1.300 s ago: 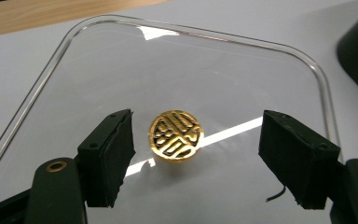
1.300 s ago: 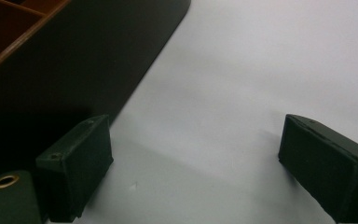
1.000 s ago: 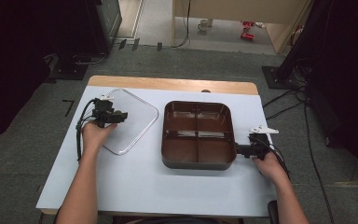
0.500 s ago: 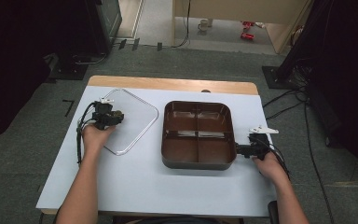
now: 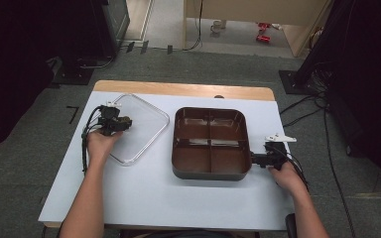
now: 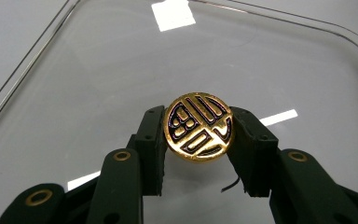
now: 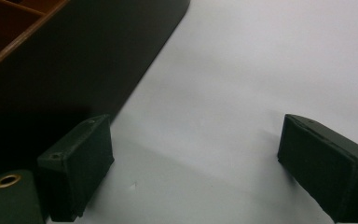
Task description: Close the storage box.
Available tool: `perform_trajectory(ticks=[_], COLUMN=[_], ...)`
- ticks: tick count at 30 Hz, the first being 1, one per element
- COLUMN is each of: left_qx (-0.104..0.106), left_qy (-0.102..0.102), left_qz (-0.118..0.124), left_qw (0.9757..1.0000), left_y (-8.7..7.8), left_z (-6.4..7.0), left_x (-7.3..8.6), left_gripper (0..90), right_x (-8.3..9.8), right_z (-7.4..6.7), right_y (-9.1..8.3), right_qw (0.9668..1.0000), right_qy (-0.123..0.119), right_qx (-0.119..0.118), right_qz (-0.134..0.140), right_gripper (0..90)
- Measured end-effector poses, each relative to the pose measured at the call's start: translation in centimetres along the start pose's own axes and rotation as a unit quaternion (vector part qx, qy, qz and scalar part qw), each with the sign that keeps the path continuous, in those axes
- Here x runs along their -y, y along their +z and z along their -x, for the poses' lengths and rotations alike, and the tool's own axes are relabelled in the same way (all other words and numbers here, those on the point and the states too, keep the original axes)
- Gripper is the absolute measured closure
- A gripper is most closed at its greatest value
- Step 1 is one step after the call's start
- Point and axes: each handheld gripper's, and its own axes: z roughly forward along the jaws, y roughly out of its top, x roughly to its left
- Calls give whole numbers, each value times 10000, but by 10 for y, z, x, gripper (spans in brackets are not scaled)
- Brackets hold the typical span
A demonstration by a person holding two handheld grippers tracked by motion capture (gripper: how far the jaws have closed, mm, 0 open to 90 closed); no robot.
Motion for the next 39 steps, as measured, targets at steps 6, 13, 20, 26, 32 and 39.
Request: perform_trajectory(ticks=[6,13,20,26,32,39], left_qx=[88,216,472,657,1015,1343], left_qy=[45,-25,117,337,484,752], left_qz=[2,100,237,334,460,519], left_qw=[10000,9997,9985,9967,9926,9867], left_y=[-12,-30,-51,-59,-65,-66], left_z=[1,3,16,29,45,68], left_x=[-5,-8,-22,-30,-37,-45], left_gripper=[592,592,593,593,593,593], right_x=[0,0,0,0,0,0], right_z=[0,0,0,0,0,0], right_y=[0,0,0,0,0,0], right_qw=[10000,10000,10000,10000,10000,10000], right_qy=[1,0,-1,-2,-2,1], right_qx=[0,2,0,0,2,4], right_qz=[-1,-1,0,-1,1,2], right_gripper=[97,97,97,97,97,97])
